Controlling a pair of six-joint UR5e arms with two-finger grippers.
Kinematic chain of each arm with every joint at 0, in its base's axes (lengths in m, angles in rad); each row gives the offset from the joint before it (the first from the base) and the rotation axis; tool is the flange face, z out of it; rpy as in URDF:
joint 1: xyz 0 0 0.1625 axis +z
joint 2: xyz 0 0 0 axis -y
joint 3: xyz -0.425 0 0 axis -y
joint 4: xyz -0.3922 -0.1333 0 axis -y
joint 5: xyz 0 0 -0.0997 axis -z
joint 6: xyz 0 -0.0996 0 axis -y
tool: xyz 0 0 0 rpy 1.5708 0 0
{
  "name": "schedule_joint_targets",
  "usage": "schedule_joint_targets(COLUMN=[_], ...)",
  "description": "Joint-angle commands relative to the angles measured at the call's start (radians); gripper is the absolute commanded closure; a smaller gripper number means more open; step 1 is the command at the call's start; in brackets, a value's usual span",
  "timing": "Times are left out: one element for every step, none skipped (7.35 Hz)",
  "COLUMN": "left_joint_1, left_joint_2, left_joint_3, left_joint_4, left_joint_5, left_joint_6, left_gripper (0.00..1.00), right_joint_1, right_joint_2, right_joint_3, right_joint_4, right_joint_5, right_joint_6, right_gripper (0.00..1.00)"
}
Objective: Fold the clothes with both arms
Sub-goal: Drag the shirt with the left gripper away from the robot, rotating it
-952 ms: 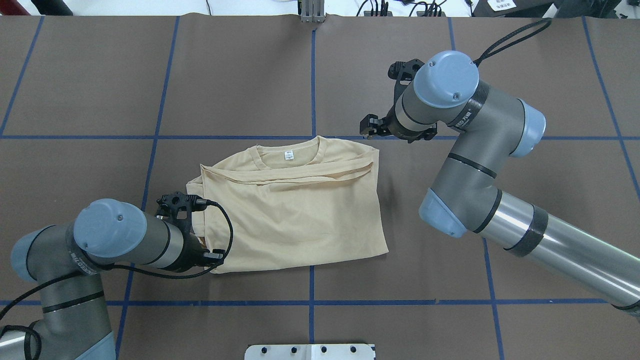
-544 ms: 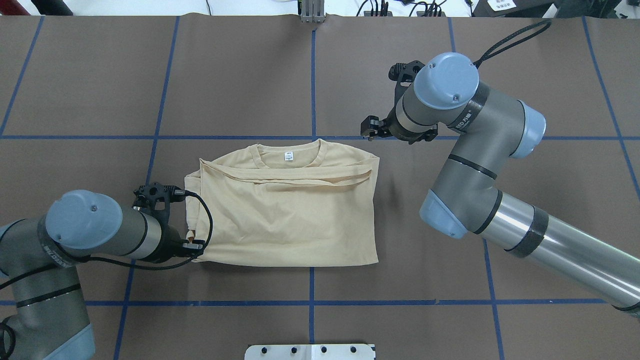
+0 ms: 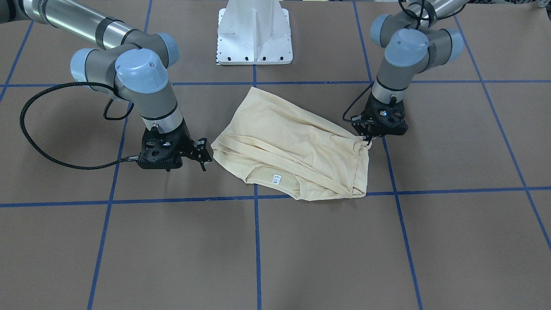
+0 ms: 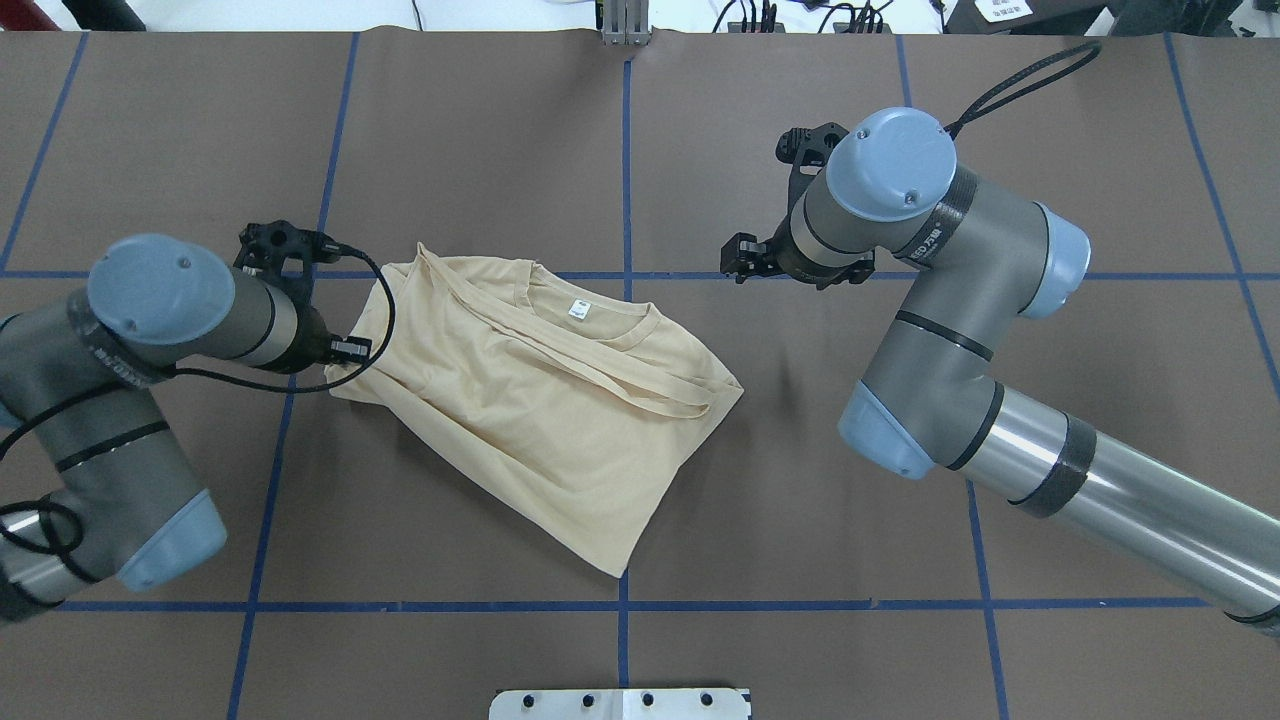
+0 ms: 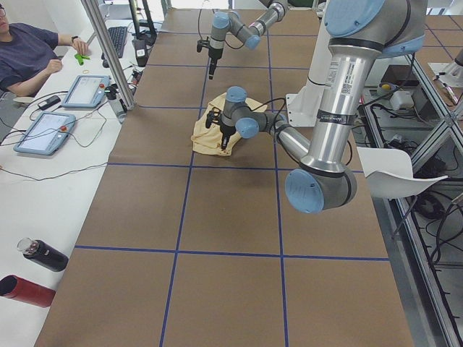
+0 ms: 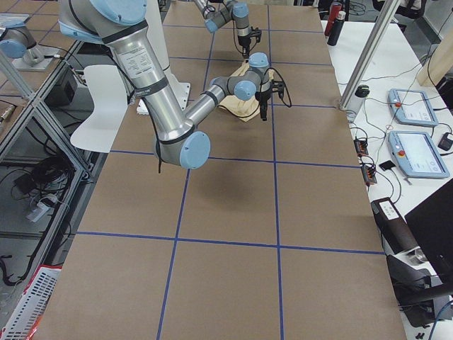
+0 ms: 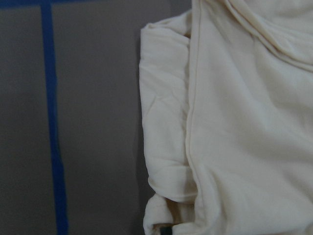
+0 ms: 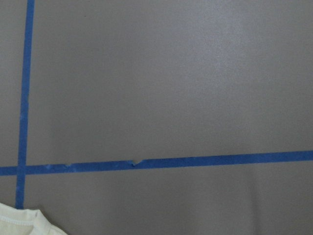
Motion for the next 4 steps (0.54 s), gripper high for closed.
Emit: schedule_joint_targets(left_joint_1=[-0.111, -0.14, -0.168, -0.2], left_joint_2=[-0.23, -0.301, -0.354, -0.43], left_joint_3=[0.293, 0.382, 0.455, 0.577], left_joint_4=[-0.013, -0.02, -0.026, -0.079], left_joint_5=[0.005, 0.005, 0.005, 0.005], left_joint_6=[0.077, 0.117, 0.143, 0.178], left_gripper=[1.0, 1.0, 1.0, 1.0], right_joint_1=[-0.001, -0.001, -0.001, -0.001], right_joint_2=[0.002, 0.0, 0.0, 0.0], right_joint_3=[-0.001, -0.003, -0.001, -0.001], right_joint_4=[0.0, 0.0, 0.0, 0.0], right_joint_5=[0.0, 0.0, 0.0, -0.002], right_joint_6=[0.0, 0.0, 0.0, 0.0], right_gripper=[0.0, 0.0, 0.0, 0.0])
